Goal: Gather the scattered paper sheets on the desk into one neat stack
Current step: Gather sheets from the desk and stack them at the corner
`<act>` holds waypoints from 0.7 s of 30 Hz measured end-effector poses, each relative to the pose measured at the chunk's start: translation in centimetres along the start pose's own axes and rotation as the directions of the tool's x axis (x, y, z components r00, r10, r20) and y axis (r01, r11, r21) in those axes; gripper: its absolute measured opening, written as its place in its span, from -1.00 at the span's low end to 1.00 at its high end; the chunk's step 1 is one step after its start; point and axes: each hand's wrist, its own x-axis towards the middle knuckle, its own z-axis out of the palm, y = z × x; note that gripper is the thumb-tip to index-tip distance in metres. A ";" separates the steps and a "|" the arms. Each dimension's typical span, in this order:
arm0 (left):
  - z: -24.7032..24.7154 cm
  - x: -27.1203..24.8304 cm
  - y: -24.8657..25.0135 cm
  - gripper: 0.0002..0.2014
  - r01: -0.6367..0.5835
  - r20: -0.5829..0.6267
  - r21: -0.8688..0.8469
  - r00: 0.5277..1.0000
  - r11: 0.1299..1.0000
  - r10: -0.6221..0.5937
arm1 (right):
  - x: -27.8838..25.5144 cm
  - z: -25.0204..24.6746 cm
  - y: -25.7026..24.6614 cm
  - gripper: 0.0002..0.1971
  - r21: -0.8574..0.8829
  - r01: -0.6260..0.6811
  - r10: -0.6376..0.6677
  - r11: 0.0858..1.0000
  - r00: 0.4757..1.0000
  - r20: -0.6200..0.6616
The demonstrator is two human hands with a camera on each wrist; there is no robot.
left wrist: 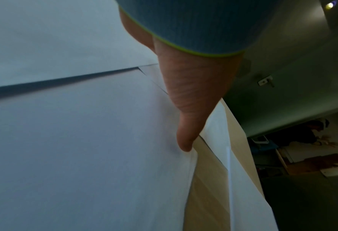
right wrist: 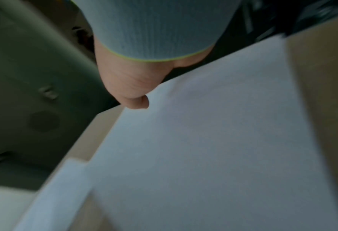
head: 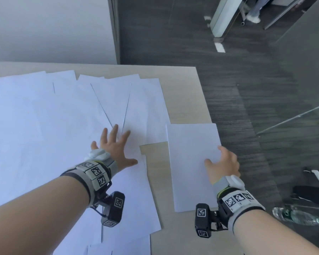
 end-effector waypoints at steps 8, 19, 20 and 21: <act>-2.3 0.4 -5.5 0.25 0.249 0.063 -0.042 0.967 0.968 -0.246 | 1.1 5.1 -10.6 -0.44 0.038 0.349 -0.346 0.936 0.902 0.258; -2.3 1.0 -9.7 0.49 0.238 0.223 -0.095 0.952 0.967 -0.212 | 4.3 5.8 -17.2 -0.36 -0.144 0.324 -0.278 0.935 0.922 0.269; -2.3 0.9 -9.9 0.49 0.235 0.227 -0.087 0.951 0.968 -0.211 | 4.4 5.9 -17.8 -0.36 -0.163 0.320 -0.270 0.933 0.925 0.267; -2.3 0.9 -9.8 0.48 0.233 0.233 -0.082 0.950 0.969 -0.209 | 4.5 6.0 -18.3 -0.36 -0.177 0.318 -0.266 0.931 0.926 0.268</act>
